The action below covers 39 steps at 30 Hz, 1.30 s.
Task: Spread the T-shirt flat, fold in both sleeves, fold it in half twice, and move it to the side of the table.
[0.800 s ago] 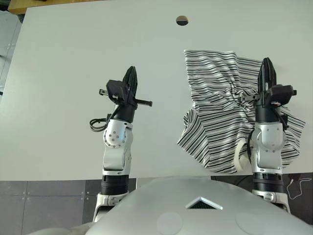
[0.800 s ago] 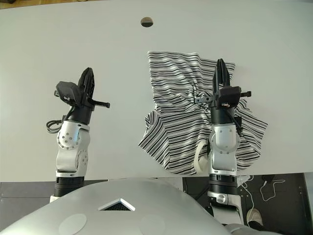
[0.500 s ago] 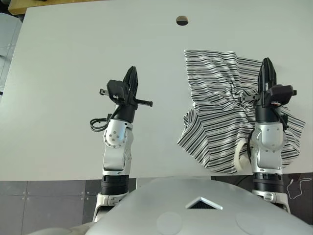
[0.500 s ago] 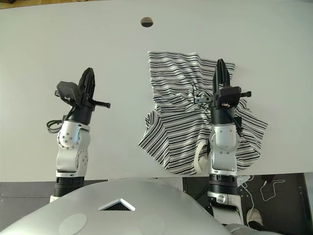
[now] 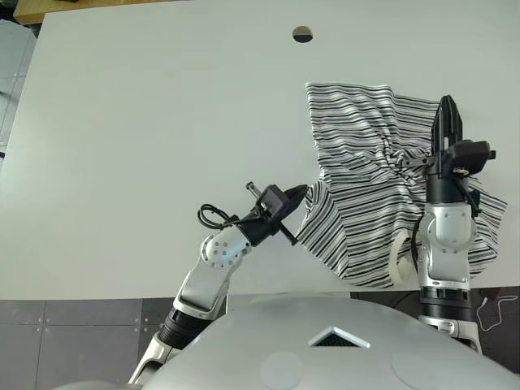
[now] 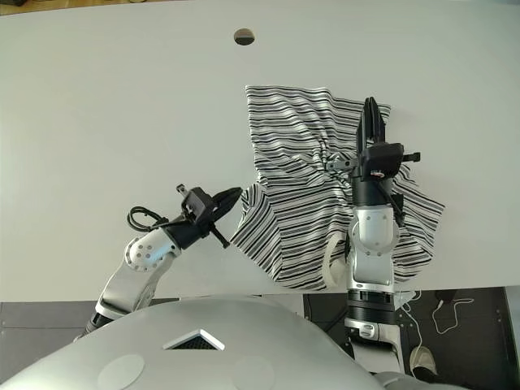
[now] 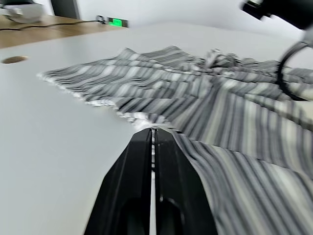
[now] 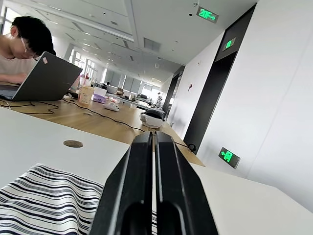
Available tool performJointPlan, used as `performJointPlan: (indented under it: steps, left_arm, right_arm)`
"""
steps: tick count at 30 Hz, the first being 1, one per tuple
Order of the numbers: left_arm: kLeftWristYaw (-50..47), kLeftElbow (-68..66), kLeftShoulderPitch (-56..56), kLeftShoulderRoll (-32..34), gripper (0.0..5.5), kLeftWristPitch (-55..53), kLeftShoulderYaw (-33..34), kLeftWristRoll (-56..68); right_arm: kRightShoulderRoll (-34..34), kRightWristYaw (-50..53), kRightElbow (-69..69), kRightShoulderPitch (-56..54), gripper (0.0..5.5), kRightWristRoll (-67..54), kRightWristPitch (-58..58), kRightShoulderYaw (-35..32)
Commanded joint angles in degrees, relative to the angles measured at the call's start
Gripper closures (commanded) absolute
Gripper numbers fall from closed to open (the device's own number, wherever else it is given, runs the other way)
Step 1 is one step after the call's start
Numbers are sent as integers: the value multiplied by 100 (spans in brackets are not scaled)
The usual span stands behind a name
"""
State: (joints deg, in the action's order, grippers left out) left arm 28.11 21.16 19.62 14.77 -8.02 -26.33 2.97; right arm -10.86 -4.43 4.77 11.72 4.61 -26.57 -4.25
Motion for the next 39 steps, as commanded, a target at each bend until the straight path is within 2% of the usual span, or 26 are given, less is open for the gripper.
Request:
performJointPlan:
  steps: [1, 6, 12, 18, 21, 24, 30, 35, 37, 39]
  left_arm:
    - [358, 446, 1, 317, 536, -159, -341, -11]
    - [627, 232, -615, 779, 536, -768, -665, -687]
    - [945, -62, -1275, 898, 536, -2104, -1068, -1067]
    - [1675, 191, -1502, 1699, 536, -2705, -1028, -873]
    - [1978, 434, -1264, 2416, 536, -2762, -637, -686]
    - [2369, 559, -970, 3261, 536, -2715, 33, -339]
    - [2795, -442, -886, 4267, 536, -2287, 1042, -37]
    - [3079, -805, -847, 4585, 536, -1940, 1254, 57]
    - [3246, -460, -1105, 4324, 536, -2277, 1573, 736]
    - [3159, -101, -1882, 3630, 536, -2922, 2082, 1874]
  right_arm:
    - [214, 194, 221, -15, 540, 279, 305, 163]
    - [430, 451, 64, -318, 540, 434, 586, 243]
    - [469, 610, -430, -762, 540, 523, 612, 314]
    - [530, 745, -260, -621, 540, 575, 654, 344]
    - [540, 742, -191, -611, 540, 565, 712, 338]
    - [562, 770, -54, -560, 540, 555, 765, 311]
    - [604, 757, 388, -432, 540, 452, 729, 306]
    - [608, 742, 521, -377, 540, 395, 729, 319]
    - [601, 744, 518, -373, 540, 376, 741, 306]
    - [595, 744, 474, -395, 540, 376, 735, 305]
